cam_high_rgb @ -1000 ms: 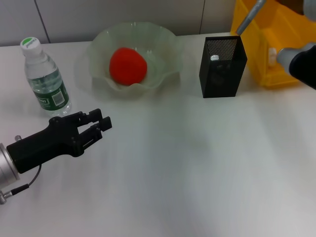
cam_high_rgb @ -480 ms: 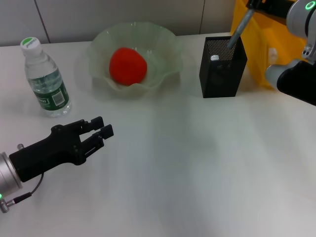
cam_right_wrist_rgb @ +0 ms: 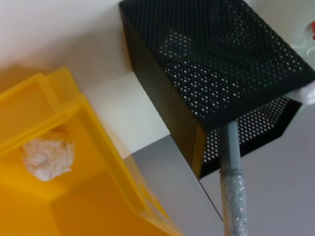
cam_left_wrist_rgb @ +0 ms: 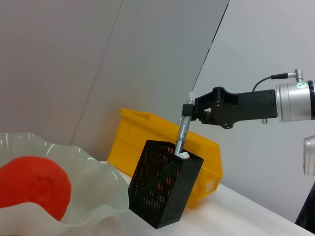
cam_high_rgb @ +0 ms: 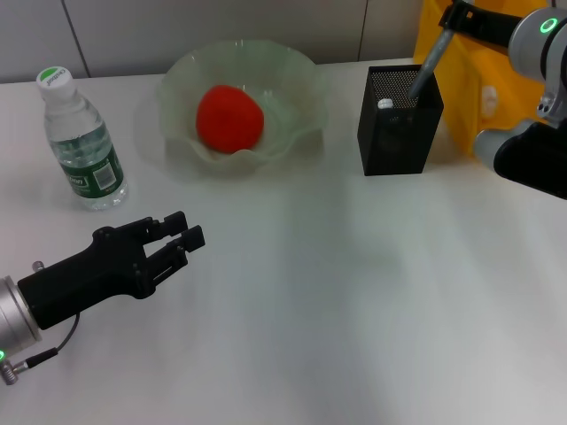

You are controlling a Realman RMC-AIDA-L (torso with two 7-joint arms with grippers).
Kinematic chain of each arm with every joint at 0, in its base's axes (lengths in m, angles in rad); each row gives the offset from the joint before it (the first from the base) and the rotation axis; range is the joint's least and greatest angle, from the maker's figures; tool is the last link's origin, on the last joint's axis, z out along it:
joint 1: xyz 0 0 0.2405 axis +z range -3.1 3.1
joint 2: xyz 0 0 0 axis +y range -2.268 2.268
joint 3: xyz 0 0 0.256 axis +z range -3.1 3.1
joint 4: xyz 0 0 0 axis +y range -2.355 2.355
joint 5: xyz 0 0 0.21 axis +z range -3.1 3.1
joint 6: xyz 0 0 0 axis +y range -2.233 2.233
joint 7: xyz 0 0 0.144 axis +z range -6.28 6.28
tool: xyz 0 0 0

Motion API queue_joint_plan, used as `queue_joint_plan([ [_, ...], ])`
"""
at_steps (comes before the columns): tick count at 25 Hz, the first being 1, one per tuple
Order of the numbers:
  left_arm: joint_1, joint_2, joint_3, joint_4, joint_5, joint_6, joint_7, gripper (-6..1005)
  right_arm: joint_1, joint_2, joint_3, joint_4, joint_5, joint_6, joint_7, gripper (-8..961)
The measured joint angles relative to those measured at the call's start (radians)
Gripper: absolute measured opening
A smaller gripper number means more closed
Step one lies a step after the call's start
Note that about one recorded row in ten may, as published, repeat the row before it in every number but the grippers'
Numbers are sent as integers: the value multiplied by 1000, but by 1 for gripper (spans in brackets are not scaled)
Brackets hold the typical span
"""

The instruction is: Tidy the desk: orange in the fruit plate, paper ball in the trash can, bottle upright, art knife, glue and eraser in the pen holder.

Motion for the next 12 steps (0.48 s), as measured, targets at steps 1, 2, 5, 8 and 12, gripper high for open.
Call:
queue_joint_plan([
  [1,0,0,0,0,0,0,0,366,0,0,-1,3,0,2,0,140],
  [2,0,0,0,0,0,0,0,366,1,0,-2,7,0,5,0,139],
  [5,1,0,0,0,0,0,0,366,2,1,-5,10,0,6,1,139],
  [8,1,0,0,0,0,0,0,366,6,2,-7,9,0,8,6,139],
  [12,1,0,0,0,0,0,0,365,9,2,-7,7,0,21,14,139],
])
